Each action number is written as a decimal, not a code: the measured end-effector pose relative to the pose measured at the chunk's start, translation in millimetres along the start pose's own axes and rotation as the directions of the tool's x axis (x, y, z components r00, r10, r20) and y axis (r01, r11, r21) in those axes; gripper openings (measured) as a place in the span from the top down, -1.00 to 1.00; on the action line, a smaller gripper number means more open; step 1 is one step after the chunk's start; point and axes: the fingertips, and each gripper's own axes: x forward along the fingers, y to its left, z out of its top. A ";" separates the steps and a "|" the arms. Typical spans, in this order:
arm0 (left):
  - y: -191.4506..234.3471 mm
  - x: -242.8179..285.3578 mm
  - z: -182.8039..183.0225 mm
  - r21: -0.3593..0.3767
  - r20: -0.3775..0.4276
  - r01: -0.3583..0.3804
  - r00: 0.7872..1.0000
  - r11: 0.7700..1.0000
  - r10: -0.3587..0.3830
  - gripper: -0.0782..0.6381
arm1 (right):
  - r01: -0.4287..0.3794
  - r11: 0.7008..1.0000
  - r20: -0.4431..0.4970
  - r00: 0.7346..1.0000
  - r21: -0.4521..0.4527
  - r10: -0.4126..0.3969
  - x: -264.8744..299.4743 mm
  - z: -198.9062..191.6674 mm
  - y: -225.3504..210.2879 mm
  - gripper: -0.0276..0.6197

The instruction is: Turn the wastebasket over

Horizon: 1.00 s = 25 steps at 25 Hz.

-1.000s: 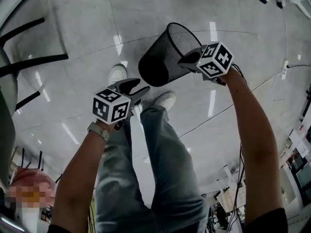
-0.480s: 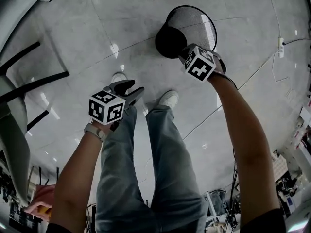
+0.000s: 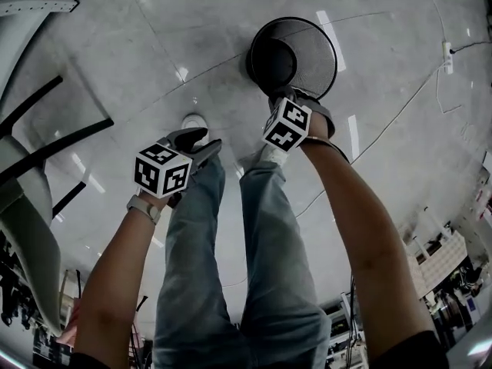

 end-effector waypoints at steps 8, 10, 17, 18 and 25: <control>2.4 0.4 4.8 0.026 -0.020 0.018 1.000 0.999 -0.017 0.25 | 0.012 0.997 0.014 1.000 0.082 -0.013 19.6 5.9 25.1 0.83; 0.4 1.8 5.7 0.032 -0.022 0.024 1.000 0.999 -0.023 0.25 | 0.026 0.996 0.017 0.999 0.082 -0.028 21.7 5.2 26.4 0.83; -4.6 5.8 -4.9 0.047 -0.044 0.036 0.998 0.998 -0.033 0.25 | 0.007 0.985 0.051 0.999 0.173 -0.016 24.7 3.2 23.9 0.05; -6.2 6.2 -6.5 0.053 -0.049 0.038 0.998 0.998 -0.035 0.25 | 0.002 0.985 0.063 0.998 0.173 -0.013 22.7 3.9 23.3 0.01; -24.9 -3.2 2.1 0.089 -0.045 0.036 0.998 0.995 -0.032 0.25 | -0.030 0.973 0.192 0.981 0.228 -0.014 -20.1 14.8 12.9 -0.19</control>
